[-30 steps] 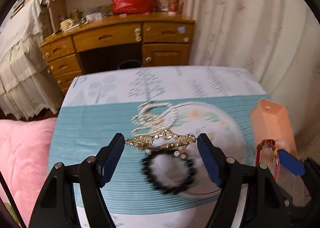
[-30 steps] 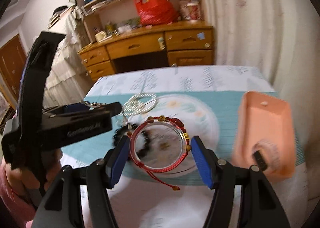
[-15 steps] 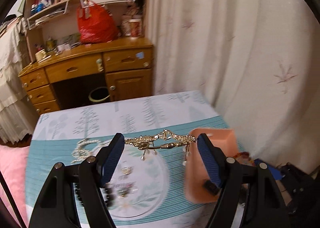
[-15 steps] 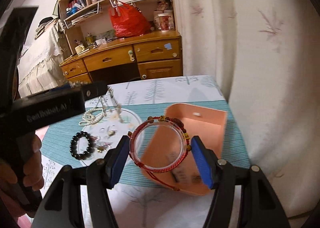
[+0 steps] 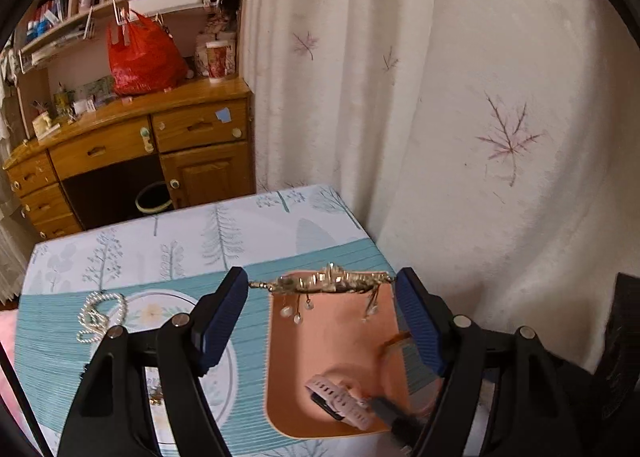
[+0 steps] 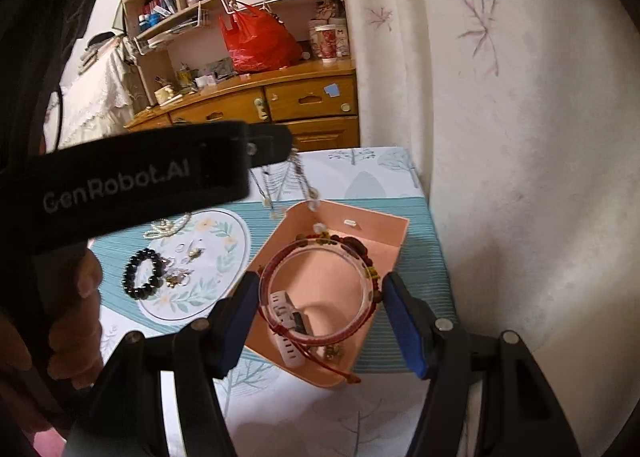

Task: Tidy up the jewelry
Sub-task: 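Carry the gold comb in the left gripper to the tray while the right gripper carries the red bracelet there, then open both grippers over the tray and move back to the table, then grasp the black bead bracelet with the left gripper while the right gripper grasps the flower brooch, then release the black bracelet and brooch into the peach tray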

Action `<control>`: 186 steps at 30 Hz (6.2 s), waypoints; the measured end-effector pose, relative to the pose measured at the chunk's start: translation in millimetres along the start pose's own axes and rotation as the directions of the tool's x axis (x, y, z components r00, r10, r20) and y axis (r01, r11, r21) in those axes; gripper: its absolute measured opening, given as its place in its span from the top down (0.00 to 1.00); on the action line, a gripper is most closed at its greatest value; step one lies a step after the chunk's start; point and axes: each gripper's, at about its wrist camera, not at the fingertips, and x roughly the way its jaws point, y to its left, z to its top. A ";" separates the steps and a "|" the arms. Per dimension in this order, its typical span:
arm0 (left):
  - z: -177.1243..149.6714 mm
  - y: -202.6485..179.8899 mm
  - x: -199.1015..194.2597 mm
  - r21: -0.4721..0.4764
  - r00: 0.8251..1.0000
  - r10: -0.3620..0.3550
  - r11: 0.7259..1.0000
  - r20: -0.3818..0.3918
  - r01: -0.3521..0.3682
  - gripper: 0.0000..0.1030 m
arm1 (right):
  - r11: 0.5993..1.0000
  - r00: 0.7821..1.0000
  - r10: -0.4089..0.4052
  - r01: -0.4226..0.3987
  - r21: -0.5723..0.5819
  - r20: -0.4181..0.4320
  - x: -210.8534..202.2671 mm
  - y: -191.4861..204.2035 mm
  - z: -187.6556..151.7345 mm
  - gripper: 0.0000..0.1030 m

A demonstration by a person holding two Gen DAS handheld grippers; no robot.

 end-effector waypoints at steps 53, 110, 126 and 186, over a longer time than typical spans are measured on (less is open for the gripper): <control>-139.4 278.7 15.1 -0.192 0.902 0.147 0.951 -0.406 -0.242 0.21 | 0.998 0.969 0.064 -0.069 -0.014 -0.238 136.0 189.4 -20.8 0.55; -10.2 48.6 -45.2 -0.085 1.000 0.005 0.996 -0.012 -0.006 0.88 | 0.991 0.998 0.051 -0.054 -0.124 -0.029 -1.1 55.8 20.7 0.87; -18.3 36.5 -22.8 -0.134 0.986 0.117 0.982 -0.120 -0.133 0.15 | 0.989 0.986 0.114 -0.102 0.106 -0.119 7.6 -15.2 8.6 0.87; -41.5 294.1 62.0 -0.010 0.963 0.112 0.993 -0.246 -0.118 0.95 | 0.987 0.974 -0.158 0.160 0.003 -0.165 160.6 200.9 -15.8 0.95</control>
